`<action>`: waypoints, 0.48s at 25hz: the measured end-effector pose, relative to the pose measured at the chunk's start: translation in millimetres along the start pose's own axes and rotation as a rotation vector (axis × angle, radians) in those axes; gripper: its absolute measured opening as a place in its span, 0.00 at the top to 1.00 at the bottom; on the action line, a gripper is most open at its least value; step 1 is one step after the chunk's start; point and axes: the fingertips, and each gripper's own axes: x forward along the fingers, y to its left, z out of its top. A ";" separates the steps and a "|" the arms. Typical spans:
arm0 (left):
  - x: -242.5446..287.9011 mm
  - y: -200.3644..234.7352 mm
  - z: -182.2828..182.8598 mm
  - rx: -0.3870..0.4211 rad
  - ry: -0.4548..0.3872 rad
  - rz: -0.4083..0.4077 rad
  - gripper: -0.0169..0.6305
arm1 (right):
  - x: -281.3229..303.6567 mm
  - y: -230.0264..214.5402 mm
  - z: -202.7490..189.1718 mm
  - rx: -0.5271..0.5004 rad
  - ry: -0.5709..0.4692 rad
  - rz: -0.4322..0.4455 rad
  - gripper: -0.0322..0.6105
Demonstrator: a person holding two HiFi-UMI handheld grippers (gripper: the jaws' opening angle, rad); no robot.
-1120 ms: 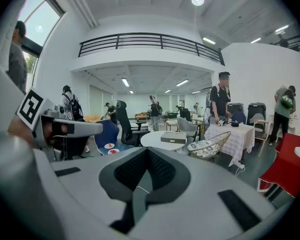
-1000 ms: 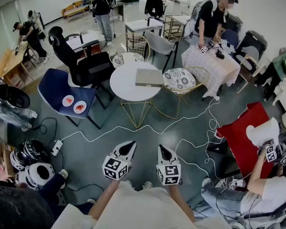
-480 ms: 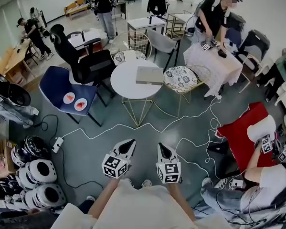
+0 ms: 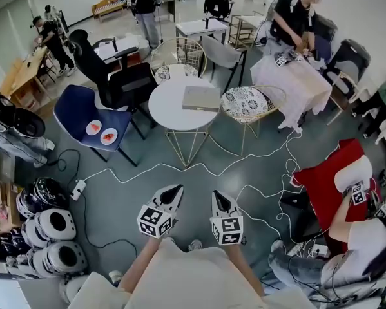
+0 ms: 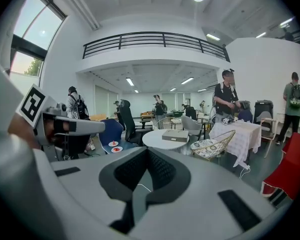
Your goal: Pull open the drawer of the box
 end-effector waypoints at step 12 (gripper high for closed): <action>14.8 -13.2 -16.7 -0.004 0.025 0.017 0.95 | -9.3 -24.5 -18.7 0.012 0.021 0.020 0.93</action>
